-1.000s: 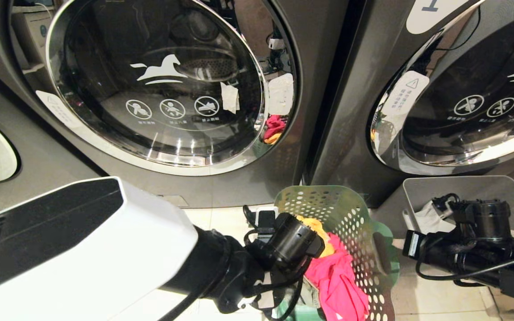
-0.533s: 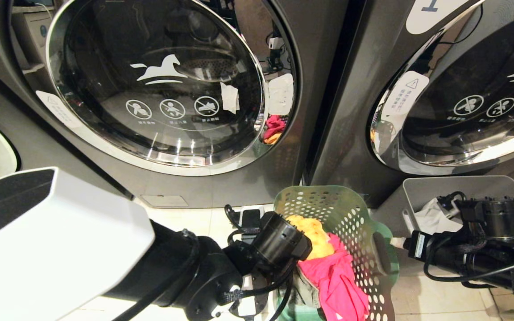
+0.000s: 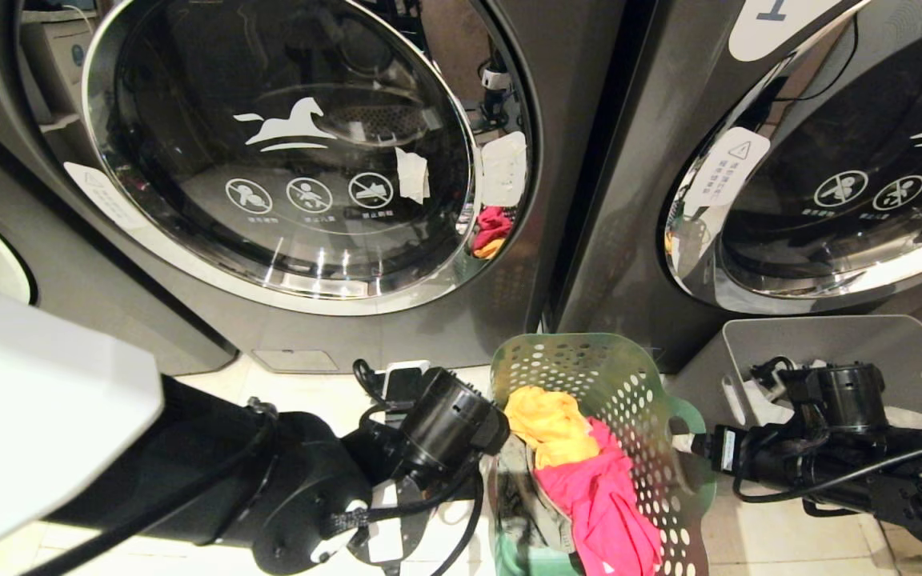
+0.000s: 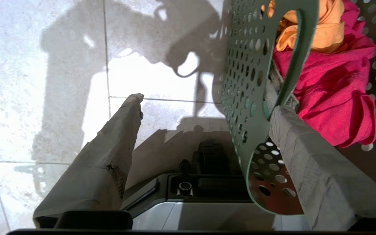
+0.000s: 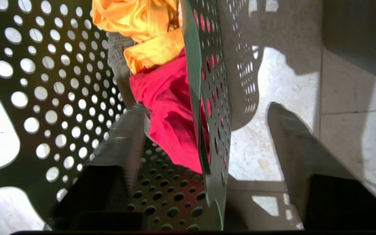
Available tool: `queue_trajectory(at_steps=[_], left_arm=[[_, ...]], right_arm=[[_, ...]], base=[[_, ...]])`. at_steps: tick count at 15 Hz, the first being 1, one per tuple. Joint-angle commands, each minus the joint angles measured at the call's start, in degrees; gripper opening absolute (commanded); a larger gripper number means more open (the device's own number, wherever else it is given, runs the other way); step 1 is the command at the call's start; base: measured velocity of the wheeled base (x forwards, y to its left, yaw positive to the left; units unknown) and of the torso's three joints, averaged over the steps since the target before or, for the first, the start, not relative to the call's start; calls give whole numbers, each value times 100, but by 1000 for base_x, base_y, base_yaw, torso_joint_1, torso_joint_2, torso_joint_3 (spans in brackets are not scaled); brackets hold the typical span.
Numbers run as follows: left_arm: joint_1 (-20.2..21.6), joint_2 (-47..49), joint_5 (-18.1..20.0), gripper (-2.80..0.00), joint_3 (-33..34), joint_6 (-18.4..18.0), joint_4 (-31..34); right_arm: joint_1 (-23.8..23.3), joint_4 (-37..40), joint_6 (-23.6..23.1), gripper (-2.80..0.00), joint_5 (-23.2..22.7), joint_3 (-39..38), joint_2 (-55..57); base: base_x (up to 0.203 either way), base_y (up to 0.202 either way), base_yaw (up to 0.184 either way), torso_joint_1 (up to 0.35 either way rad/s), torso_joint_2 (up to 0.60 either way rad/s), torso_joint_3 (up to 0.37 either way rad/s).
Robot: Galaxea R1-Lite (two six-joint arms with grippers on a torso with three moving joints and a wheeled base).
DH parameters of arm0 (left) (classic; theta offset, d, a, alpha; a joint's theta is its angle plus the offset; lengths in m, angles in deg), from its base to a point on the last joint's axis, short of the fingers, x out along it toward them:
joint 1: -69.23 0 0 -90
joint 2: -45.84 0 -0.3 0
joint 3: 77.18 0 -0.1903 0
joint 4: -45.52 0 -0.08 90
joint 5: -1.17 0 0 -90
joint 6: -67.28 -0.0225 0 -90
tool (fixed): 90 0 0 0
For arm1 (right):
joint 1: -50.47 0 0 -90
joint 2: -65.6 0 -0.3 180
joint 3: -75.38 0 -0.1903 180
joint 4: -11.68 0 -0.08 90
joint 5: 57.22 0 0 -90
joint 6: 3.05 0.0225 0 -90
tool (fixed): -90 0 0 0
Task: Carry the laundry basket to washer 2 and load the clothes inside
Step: Pick up the clothes basket and put it beside the washing machine
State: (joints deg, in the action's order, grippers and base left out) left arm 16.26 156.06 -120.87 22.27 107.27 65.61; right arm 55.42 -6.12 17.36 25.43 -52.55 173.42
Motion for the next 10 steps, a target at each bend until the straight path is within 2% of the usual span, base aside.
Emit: queue_trajectory(at_steps=[1,6,8,10], left_arm=[[82,-482,-21,0,360,46,-21],[260,-979,66,0,469,60,-3],[265,-1265,446,0,470,227,34],[296,-1310,489,0,539,282,126]], right_arm=[[-2,-207,-13,-280,7,205,563],[-10,-261,-101,-280,21,355,706],[-70,-261,-148,-280,23,355,697],[-212,-252,-280,-280,23,364,701]], base=[[0,0,0,0,0,0],[0,0,0,0,0,0],[0,0,0,0,0,0],[0,0,0,0,0,0]])
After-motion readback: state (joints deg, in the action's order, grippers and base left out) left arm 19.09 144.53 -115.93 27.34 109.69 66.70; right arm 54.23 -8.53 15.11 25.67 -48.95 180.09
